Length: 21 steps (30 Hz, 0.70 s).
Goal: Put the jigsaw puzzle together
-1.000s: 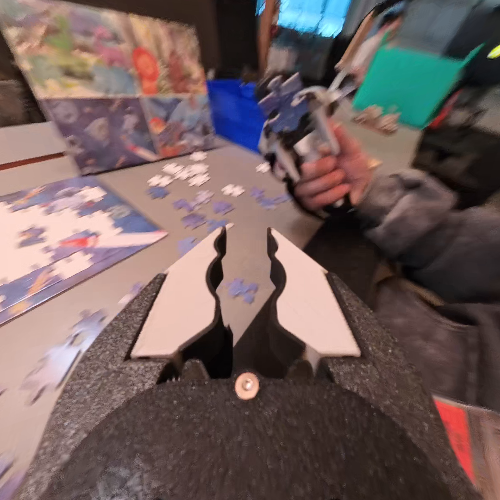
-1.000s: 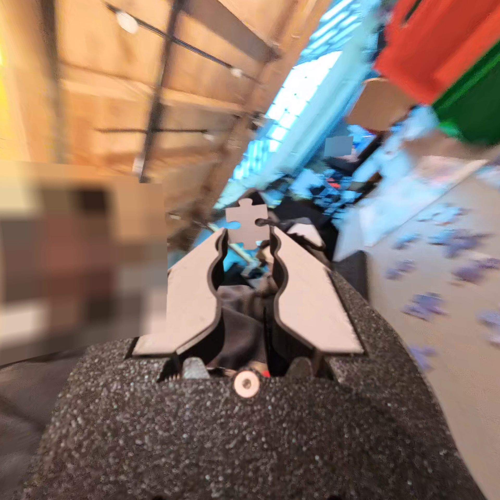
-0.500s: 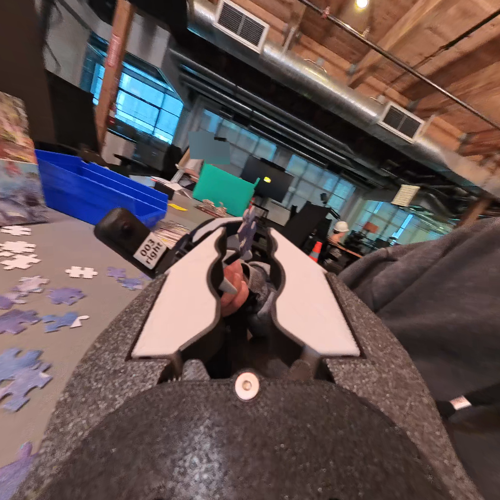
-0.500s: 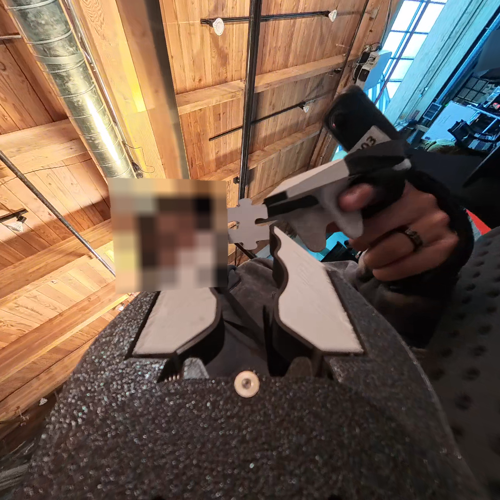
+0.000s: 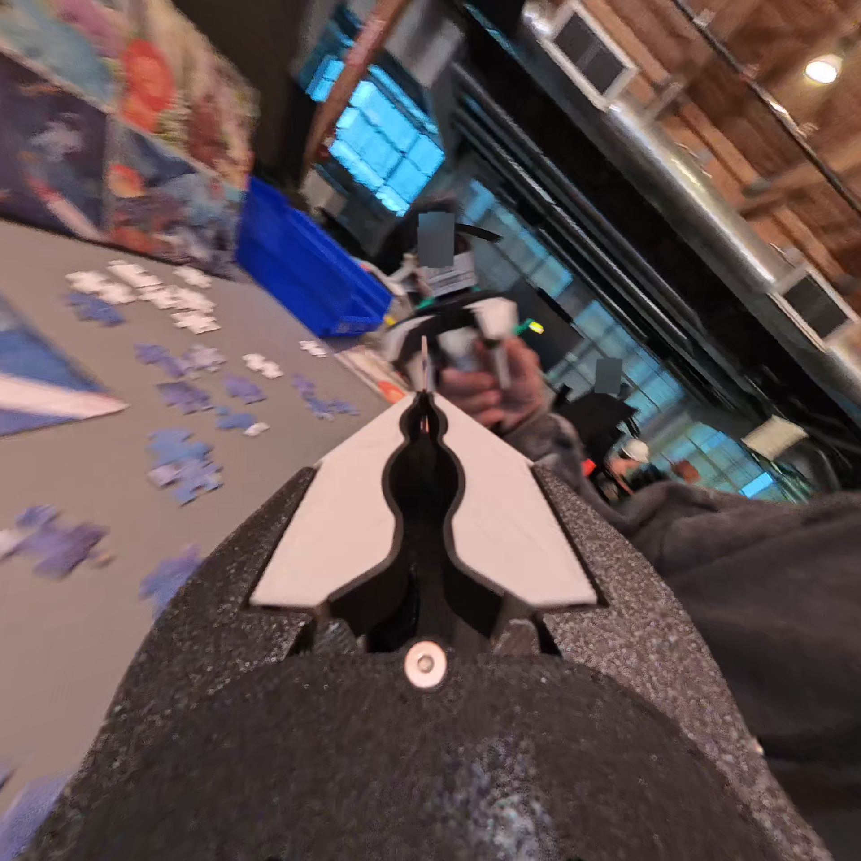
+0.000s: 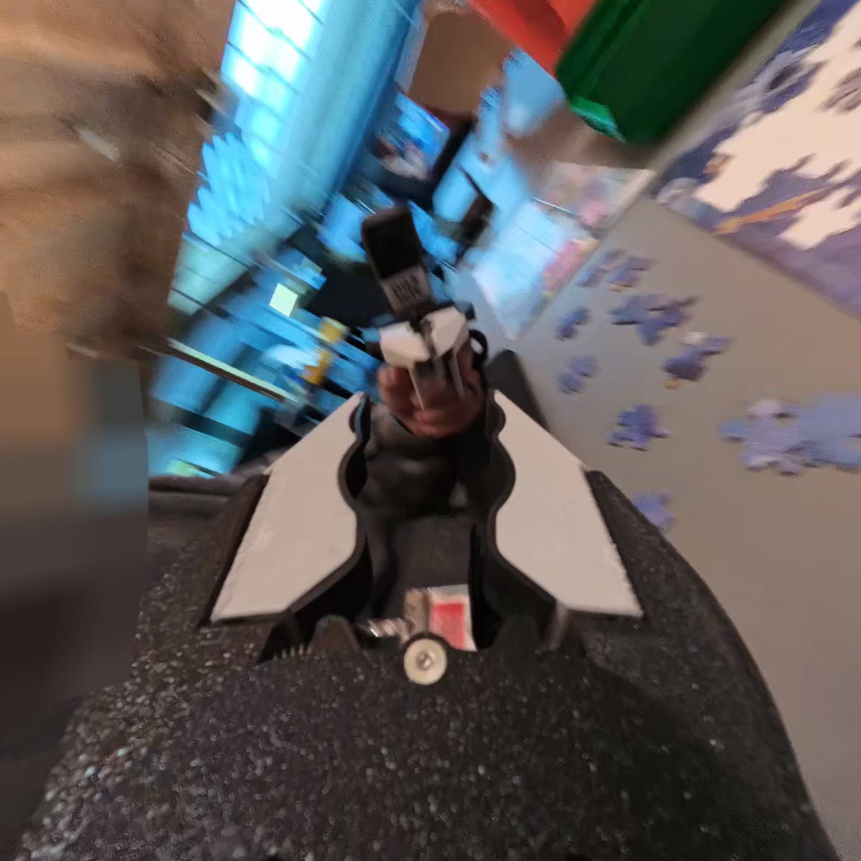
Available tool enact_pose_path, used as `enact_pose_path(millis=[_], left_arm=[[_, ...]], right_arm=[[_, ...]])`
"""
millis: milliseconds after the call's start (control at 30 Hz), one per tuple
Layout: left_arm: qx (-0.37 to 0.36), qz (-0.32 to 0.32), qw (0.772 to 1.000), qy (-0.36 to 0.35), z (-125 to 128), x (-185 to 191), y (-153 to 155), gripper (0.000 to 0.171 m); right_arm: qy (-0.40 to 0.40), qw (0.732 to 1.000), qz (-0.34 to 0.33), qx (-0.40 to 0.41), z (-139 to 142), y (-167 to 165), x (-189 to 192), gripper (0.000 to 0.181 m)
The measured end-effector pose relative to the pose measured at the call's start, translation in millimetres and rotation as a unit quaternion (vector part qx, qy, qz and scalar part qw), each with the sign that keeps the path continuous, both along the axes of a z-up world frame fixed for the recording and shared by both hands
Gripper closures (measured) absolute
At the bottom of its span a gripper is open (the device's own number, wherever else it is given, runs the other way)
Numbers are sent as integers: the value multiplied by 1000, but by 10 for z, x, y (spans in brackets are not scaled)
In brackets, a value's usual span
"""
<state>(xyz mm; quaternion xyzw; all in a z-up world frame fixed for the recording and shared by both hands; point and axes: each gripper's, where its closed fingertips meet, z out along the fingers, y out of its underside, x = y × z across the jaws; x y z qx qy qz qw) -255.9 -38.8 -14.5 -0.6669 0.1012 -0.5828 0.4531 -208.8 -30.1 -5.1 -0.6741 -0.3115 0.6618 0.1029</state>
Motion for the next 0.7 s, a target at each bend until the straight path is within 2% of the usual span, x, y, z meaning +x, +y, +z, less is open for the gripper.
enact_pose_path(millis=[67, 167, 233, 300, 367, 400, 467, 533, 600, 700], left_arm=[[-74, 64, 995, 32, -217, -317, 224, 171], [-162, 125, 975, 87, -413, -750, 483, 171], [-176, 144, 963, 144, -410, -957, 643, 171], [-179, 165, 945, 220, -414, -1152, 852, 171], [-177, 204, 921, 282, -457, -1391, 1142, 171], [-180, 213, 919, 279, -491, -1452, 1293, 171], [-211, 198, 936, 202, -576, -1421, 1549, 170], [-238, 206, 938, 144, -682, -1474, 1738, 171], [-230, 215, 942, 115, -706, -1521, 1856, 171], [-213, 204, 955, 43, -647, -1486, 1984, 171]], right_arm=[[-100, 988, 25, 117, 133, 36, -7, 136], [-203, 945, 32, 255, 477, 352, -117, 136], [-228, 922, 56, 309, 688, 584, -326, 136], [-228, 912, 80, 332, 735, 845, -636, 137], [-226, 910, 86, 337, 494, 1204, -979, 137], [-227, 914, 74, 328, 278, 1410, -1158, 138], [-201, 937, 23, 284, -179, 1756, -1514, 144], [-145, 957, -12, 250, -536, 1862, -1709, 147], [-98, 959, -59, 260, -735, 1943, -1732, 155], [-138, 948, -46, 284, -882, 1934, -1650, 147]])
